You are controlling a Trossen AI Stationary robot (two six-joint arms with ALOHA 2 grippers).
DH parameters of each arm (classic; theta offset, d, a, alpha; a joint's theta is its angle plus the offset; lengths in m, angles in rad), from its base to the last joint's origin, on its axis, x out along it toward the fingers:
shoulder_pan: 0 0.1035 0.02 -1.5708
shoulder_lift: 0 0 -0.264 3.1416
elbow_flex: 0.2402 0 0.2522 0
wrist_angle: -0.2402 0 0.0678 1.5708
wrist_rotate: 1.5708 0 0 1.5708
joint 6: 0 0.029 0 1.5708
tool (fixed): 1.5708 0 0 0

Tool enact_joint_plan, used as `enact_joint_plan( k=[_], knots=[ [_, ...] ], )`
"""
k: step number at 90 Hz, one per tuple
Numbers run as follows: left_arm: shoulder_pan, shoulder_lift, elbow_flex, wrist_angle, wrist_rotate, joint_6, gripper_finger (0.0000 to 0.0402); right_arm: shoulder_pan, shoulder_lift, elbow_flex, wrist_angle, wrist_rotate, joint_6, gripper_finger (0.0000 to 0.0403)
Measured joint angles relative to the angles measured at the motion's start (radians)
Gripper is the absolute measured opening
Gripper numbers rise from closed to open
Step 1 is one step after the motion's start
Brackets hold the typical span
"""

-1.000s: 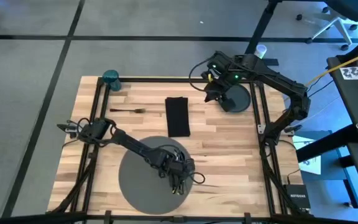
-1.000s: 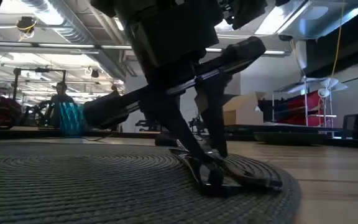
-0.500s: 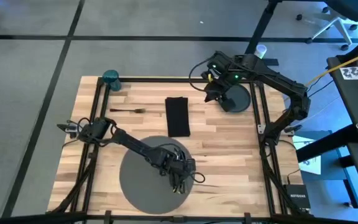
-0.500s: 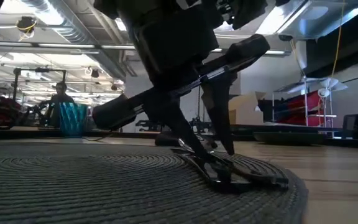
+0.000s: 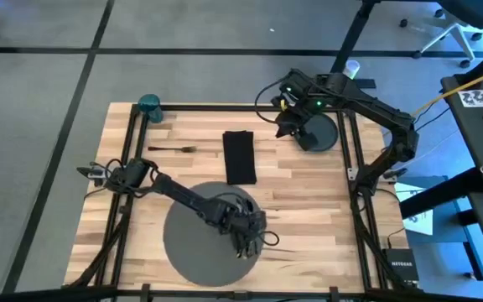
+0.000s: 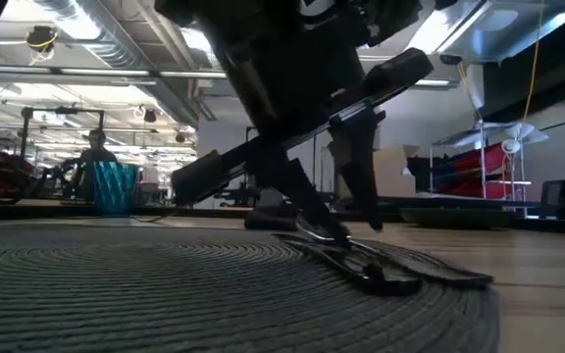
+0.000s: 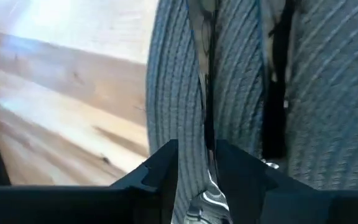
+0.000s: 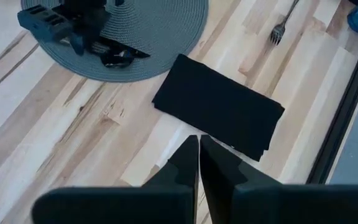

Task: Set table place
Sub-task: Put the black spoon on the black table mat to the right of the black table knife, then put the black fork on the black table napkin

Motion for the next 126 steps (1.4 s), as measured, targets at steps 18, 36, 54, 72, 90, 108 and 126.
enact_joint_plan(
  k=[18,36,54,72,90,108,126],
  knots=[
    [0.000,0.000,0.000,-0.003,-0.001,-0.001,0.0095,0.000,0.000,0.000,-0.004,-0.009,0.000,0.0000],
    [-0.005,0.000,0.002,-0.043,-0.009,-0.006,0.0095,0.000,0.000,0.000,-0.009,-0.010,0.000,0.0000],
    [-0.022,-0.003,0.003,-0.096,-0.102,-0.049,0.0095,0.000,0.000,0.000,-0.019,-0.010,0.000,0.0000],
    [-0.041,-0.019,0.003,-0.095,-0.159,-0.053,0.0094,0.000,0.000,0.000,-0.022,-0.010,0.000,0.0000],
    [-0.051,-0.057,0.003,-0.075,-0.194,-0.090,0.0093,0.000,0.000,0.000,-0.021,-0.010,0.000,0.0000],
    [-0.066,-0.143,0.003,-0.071,-0.237,-0.214,0.0093,0.000,0.000,0.000,-0.024,-0.008,-0.002,0.0000],
    [-0.099,-0.264,0.004,-0.099,-0.243,-0.498,0.0093,0.019,-0.016,0.000,-0.026,0.027,-0.026,0.0000]
  ],
)
